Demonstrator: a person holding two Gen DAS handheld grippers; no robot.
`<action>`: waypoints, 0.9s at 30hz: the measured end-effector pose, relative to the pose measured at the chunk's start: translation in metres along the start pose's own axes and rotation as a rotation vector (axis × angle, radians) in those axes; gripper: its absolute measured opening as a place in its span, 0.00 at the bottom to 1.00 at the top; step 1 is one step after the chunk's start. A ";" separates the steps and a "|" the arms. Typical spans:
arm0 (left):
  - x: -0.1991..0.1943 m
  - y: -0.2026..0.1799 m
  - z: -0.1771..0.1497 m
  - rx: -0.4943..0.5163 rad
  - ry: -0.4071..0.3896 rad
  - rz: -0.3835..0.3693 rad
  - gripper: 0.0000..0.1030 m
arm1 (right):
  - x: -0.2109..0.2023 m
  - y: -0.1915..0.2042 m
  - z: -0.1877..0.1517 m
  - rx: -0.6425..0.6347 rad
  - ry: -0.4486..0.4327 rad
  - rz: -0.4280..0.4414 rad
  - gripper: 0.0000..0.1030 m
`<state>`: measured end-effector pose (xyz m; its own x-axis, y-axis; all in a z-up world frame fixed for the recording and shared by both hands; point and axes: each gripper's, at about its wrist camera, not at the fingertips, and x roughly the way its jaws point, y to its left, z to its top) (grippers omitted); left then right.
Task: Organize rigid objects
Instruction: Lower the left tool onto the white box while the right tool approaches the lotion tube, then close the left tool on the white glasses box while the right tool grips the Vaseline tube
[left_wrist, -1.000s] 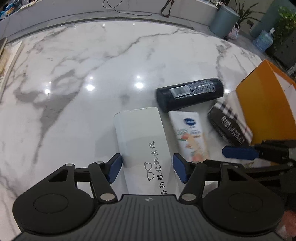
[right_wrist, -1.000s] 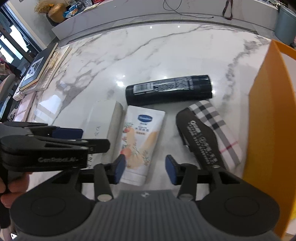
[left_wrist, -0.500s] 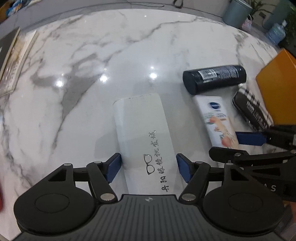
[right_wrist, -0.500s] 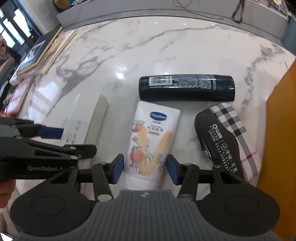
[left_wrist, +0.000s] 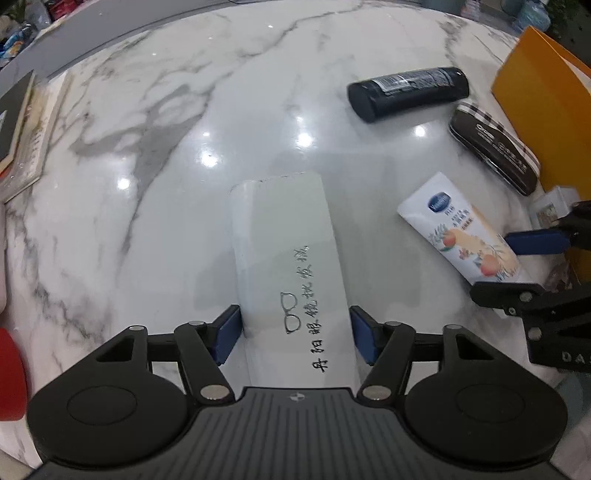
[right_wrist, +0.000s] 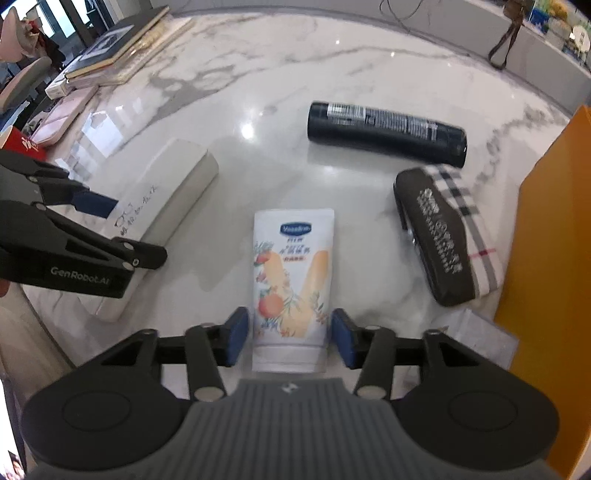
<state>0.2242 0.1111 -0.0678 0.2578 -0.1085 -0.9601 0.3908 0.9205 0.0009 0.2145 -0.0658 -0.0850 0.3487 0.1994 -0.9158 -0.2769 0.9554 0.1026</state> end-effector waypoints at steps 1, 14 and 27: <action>-0.001 0.000 0.000 -0.014 -0.021 0.002 0.74 | 0.000 0.001 0.001 0.001 -0.007 -0.005 0.56; -0.001 0.001 0.004 -0.036 -0.044 0.011 0.68 | 0.012 0.008 0.005 -0.002 -0.019 -0.051 0.45; -0.029 -0.020 -0.004 -0.006 -0.103 0.000 0.67 | -0.021 0.004 -0.007 0.036 -0.095 -0.009 0.44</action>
<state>0.2049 0.0970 -0.0408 0.3473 -0.1464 -0.9262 0.3853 0.9228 -0.0014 0.1999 -0.0678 -0.0685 0.4345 0.2091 -0.8761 -0.2415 0.9641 0.1104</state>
